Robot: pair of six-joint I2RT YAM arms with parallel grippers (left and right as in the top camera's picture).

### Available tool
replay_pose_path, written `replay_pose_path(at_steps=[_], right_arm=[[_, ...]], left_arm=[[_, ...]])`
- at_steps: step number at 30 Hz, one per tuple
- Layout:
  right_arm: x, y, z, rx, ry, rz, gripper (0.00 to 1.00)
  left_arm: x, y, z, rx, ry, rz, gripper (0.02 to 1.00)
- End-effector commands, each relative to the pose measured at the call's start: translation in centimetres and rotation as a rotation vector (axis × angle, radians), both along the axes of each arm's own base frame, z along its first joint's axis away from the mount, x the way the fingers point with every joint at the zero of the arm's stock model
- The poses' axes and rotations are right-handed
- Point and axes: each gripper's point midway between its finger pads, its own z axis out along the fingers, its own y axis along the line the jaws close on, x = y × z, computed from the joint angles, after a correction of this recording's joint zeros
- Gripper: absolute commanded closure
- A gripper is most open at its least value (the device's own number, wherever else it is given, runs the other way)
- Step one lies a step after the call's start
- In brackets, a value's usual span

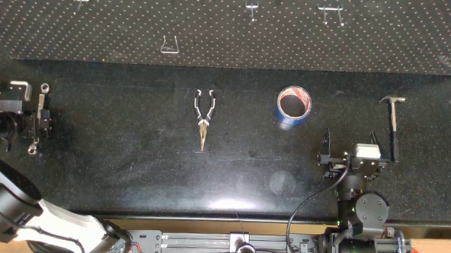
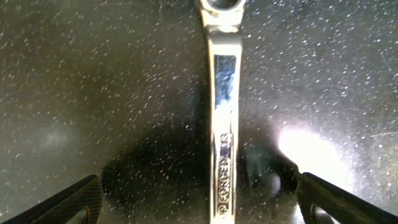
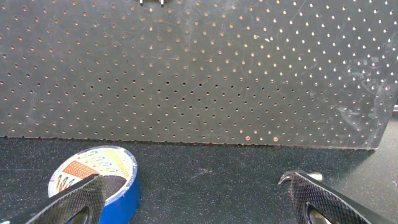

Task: Place Tools Onto Pegboard

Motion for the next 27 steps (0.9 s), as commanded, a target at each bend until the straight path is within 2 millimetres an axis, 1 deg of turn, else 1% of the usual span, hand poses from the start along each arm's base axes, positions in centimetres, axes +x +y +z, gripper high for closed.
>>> replay_pose_path(at_steps=[1, 4, 8, 10, 11, 12, 15, 16, 21, 23, 24, 25, 27], right_arm=[[-0.03, 0.12, -0.03, 0.019, -0.002, 0.007, 0.047], [-0.03, 0.12, -0.04, 0.019, -0.002, 0.007, 0.047], [-0.03, 0.12, -0.04, 0.019, -0.002, 0.007, 0.047], [-0.03, 0.12, -0.03, 0.019, -0.002, 0.007, 0.047], [-0.03, 0.12, -0.04, 0.019, -0.002, 0.007, 0.047], [-0.03, 0.12, -0.03, 0.019, -0.002, 0.007, 0.047], [-0.03, 0.12, -0.04, 0.019, -0.002, 0.007, 0.047], [-0.03, 0.12, -0.04, 0.019, -0.002, 0.007, 0.047], [-0.03, 0.12, -0.04, 0.019, -0.002, 0.007, 0.047], [-0.03, 0.12, -0.06, 0.019, -0.002, 0.007, 0.047], [-0.03, 0.12, -0.04, 0.019, -0.002, 0.007, 0.047], [-0.03, 0.12, -0.03, 0.02, -0.002, 0.007, 0.047], [-0.03, 0.12, -0.03, 0.019, -0.002, 0.007, 0.047]], left_arm=[[0.42, -0.32, -0.8, 0.009, 0.034, -0.013, 0.023], [0.64, -0.61, -0.81, 0.009, 0.034, -0.022, 0.023], [0.66, -0.8, -0.91, 0.007, 0.036, -0.026, 0.093], [0.64, -0.83, -0.99, 0.005, 0.038, -0.026, 0.183], [0.58, -0.87, -1.2, 0.001, 0.042, -0.026, 0.327], [0.56, -0.9, -1.34, -0.002, 0.045, -0.026, 0.404], [0.39, -1.08, -1.7, -0.023, 0.055, -0.002, 0.518], [0.39, -1.06, -1.7, -0.022, 0.055, -0.001, 0.535], [0.49, -0.96, -1.66, -0.035, 0.05, 0.039, 0.562], [0.48, -0.96, -1.66, -0.035, 0.051, 0.04, 0.586], [0.48, -0.94, -1.66, -0.035, 0.051, 0.04, 0.625], [0.46, -0.95, -1.67, -0.035, 0.051, 0.04, 0.645], [0.42, -0.9, -1.68, -0.033, 0.054, 0.041, 0.654]])
